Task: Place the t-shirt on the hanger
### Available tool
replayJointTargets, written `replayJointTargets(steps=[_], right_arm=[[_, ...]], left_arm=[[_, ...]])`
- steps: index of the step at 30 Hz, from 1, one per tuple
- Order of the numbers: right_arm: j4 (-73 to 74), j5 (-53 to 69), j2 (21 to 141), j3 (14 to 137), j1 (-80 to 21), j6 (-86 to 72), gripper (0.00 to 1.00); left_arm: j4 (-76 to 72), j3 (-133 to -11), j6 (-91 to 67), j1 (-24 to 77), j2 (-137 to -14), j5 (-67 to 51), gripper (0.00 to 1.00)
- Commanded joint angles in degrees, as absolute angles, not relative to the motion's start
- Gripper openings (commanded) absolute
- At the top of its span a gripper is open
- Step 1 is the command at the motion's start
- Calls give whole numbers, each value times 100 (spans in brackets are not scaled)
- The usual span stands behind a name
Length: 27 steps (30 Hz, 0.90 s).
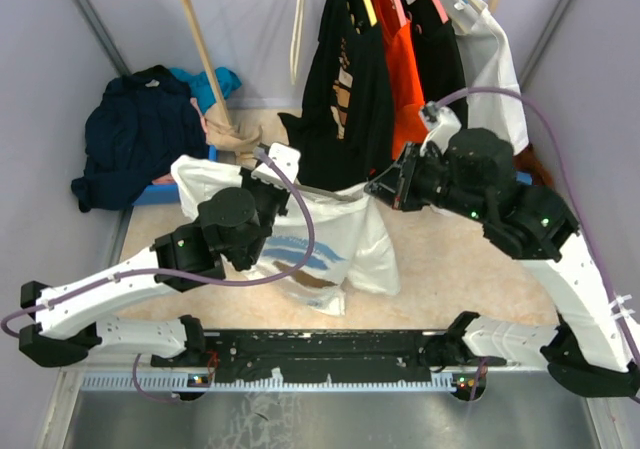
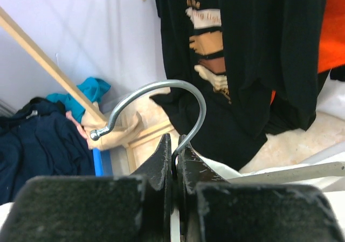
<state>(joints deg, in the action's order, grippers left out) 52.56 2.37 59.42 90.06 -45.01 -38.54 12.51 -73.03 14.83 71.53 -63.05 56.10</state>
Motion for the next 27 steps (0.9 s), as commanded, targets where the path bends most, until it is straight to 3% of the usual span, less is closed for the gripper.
replayJointTargets(steps=[1,10,27], right_arm=[[5852,-182,6202,10384,-4540,-3273,0],[6689,-446,7116,12036,-4535,-2664,0],[6370,514,7637,12253,-4544,-2598,0]], left_arm=[[68,-7632,2341,7200,-6439,5451,0],[-841,-7690,2893,7198,-6931,5198,0],[-452,-7500,1953,7255,-6925,5166,0]])
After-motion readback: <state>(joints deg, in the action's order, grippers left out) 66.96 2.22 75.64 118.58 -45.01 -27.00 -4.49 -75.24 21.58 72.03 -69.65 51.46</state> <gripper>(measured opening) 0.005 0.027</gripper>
